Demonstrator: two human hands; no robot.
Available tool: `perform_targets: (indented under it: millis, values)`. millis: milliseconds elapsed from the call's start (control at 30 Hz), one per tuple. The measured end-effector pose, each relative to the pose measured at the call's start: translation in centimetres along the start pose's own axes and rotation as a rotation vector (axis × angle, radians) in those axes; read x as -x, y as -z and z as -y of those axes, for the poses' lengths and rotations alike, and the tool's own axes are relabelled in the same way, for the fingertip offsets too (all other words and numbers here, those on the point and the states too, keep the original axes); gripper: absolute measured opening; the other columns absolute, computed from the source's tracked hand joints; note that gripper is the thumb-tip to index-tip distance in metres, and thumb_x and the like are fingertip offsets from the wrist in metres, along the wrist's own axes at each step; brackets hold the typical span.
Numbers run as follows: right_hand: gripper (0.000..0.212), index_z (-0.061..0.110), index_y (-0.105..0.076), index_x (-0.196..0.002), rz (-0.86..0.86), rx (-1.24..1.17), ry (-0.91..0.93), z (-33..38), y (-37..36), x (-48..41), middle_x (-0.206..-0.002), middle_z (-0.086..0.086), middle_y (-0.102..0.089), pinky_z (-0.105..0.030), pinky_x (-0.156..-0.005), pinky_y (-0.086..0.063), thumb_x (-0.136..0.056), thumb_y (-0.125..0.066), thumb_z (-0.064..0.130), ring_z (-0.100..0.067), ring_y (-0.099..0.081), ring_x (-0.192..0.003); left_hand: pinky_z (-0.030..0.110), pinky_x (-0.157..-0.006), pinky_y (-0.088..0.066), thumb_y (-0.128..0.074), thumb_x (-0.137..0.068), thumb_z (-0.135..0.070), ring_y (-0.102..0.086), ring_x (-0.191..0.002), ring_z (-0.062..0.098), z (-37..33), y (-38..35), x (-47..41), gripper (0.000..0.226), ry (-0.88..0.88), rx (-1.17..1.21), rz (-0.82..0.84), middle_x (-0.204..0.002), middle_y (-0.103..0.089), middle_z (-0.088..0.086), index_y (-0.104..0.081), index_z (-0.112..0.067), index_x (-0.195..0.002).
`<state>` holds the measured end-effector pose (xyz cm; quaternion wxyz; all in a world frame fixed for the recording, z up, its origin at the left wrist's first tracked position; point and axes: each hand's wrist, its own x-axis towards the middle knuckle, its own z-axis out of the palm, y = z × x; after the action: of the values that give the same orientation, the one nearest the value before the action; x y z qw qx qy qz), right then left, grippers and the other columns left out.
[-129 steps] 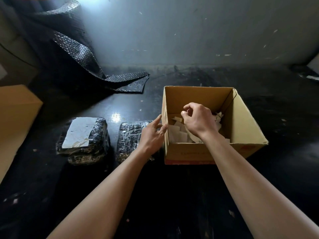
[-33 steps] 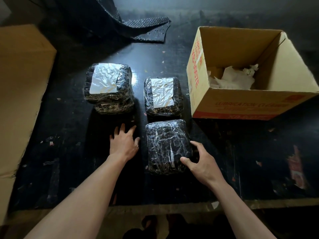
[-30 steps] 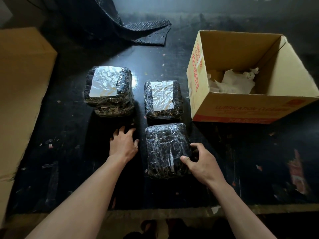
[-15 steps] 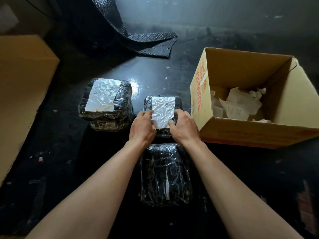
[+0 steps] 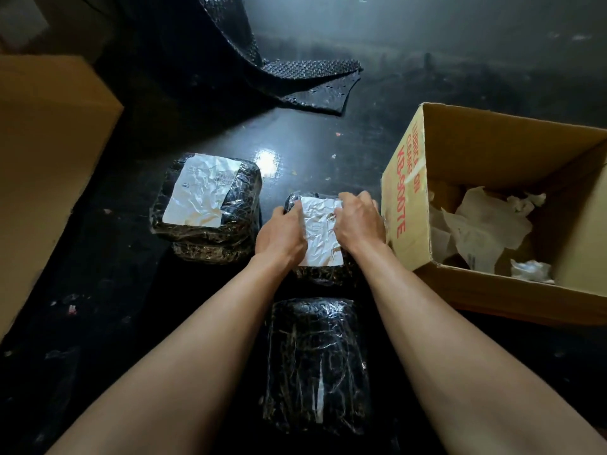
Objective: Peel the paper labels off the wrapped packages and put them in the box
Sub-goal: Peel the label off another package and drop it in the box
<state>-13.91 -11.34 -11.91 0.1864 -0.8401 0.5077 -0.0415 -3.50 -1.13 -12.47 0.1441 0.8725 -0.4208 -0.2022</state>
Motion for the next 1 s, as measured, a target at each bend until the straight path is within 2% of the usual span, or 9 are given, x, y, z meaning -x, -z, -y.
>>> perform_targets:
  millis: [100, 167, 233, 333, 533, 700, 800, 900, 1000]
  values:
    - [0.019, 0.013, -0.062, -0.108, 0.018, 0.015, -0.003, 0.0, -0.2, -0.6, -0.121, -0.012, -0.047, -0.041, -0.09, -0.045, -0.096, -0.048, 0.007, -0.033, -0.047, -0.114, 0.045, -0.083, -0.05, -0.042, -0.098, -0.022, -0.06, -0.106, 0.041, 0.2, 0.1, -1.2, 0.041, 0.012, -0.014, 0.088, -0.124, -0.053, 0.015, -0.04, -0.024, -0.139]
    - [0.019, 0.014, -0.063, -0.109, 0.022, 0.0, -0.022, 0.0, -0.3, -1.2, -0.122, -0.011, -0.047, -0.039, -0.092, -0.045, -0.096, -0.051, 0.009, -0.033, -0.048, -0.114, 0.043, -0.081, -0.046, -0.042, -0.098, -0.024, -0.058, -0.109, 0.042, 0.4, 0.1, -1.9, 0.049, 0.008, -0.017, 0.135, -0.128, -0.053, 0.017, -0.033, -0.025, -0.146]
    - [0.024, 0.016, -0.065, -0.117, 0.032, -0.048, -0.054, 0.0, -0.2, -1.8, -0.125, -0.011, -0.051, -0.04, -0.095, -0.048, -0.095, -0.055, 0.013, -0.032, -0.051, -0.116, 0.042, -0.076, -0.042, -0.04, -0.099, -0.025, -0.058, -0.107, 0.042, 0.6, 0.1, -2.3, 0.047, 0.004, 0.0, 0.153, -0.125, -0.054, 0.018, -0.033, -0.025, -0.145]
    - [0.023, 0.02, -0.07, -0.111, 0.015, -0.144, -0.112, 0.1, 0.0, -2.4, -0.122, -0.006, -0.055, -0.038, -0.094, -0.05, -0.091, -0.059, 0.016, -0.028, -0.057, -0.112, 0.042, -0.072, -0.043, -0.041, -0.098, -0.019, -0.058, -0.102, 0.04, 0.6, 0.3, -2.5, 0.046, 0.007, 0.029, 0.147, -0.119, -0.057, 0.017, -0.036, -0.024, -0.143]
    - [0.014, 0.024, -0.067, -0.101, 0.029, -0.106, -0.153, 0.5, 0.3, -3.4, -0.119, -0.004, -0.053, -0.031, -0.084, -0.044, -0.091, -0.06, 0.016, -0.027, -0.056, -0.109, 0.041, -0.073, -0.046, -0.049, -0.094, -0.015, -0.059, -0.106, 0.035, 0.7, 0.3, -2.6, 0.059, 0.042, 0.085, 0.122, -0.117, -0.058, 0.011, -0.033, -0.029, -0.149]
    - [0.042, 0.025, -0.061, -0.13, 0.095, -0.005, 0.084, 1.2, 0.1, -3.9, -0.127, -0.006, -0.052, -0.044, -0.101, -0.045, -0.092, -0.056, 0.008, -0.03, -0.045, -0.124, 0.042, -0.072, -0.047, -0.049, -0.092, -0.007, -0.059, -0.108, 0.034, 0.4, 0.4, -2.5, 0.069, 0.074, 0.07, 0.12, -0.117, -0.059, 0.01, -0.029, -0.03, -0.154]
    - [0.029, 0.031, -0.069, -0.122, 0.139, 0.008, 0.192, 2.5, -0.4, -4.4, -0.123, -0.003, -0.058, -0.045, -0.1, -0.044, -0.095, -0.059, 0.023, -0.028, -0.049, -0.123, 0.045, -0.079, -0.053, -0.05, -0.091, -0.002, -0.059, -0.112, 0.033, 0.3, 0.6, -2.2, 0.078, 0.088, 0.07, 0.126, -0.123, -0.061, 0.01, -0.024, -0.032, -0.158]
    - [0.023, 0.032, -0.074, -0.106, 0.152, -0.005, 0.218, 2.8, -0.5, -4.3, -0.113, -0.001, -0.062, -0.045, -0.095, -0.047, -0.094, -0.057, 0.023, -0.028, -0.056, -0.116, 0.045, -0.083, -0.054, -0.05, -0.091, -0.002, -0.059, -0.114, 0.034, 0.4, 0.7, -2.1, 0.084, 0.107, 0.084, 0.137, -0.126, -0.061, 0.009, -0.016, -0.035, -0.161]
    - [0.019, 0.03, -0.076, -0.103, 0.157, -0.061, 0.22, 2.4, -0.4, -4.4, -0.111, -0.003, -0.065, -0.046, -0.094, -0.05, -0.09, -0.062, 0.027, -0.027, -0.06, -0.111, 0.046, -0.087, -0.054, -0.05, -0.092, -0.004, -0.058, -0.117, 0.033, 0.6, 0.7, -1.9, 0.084, 0.123, 0.148, 0.127, -0.131, -0.061, 0.008, -0.014, -0.038, -0.161]
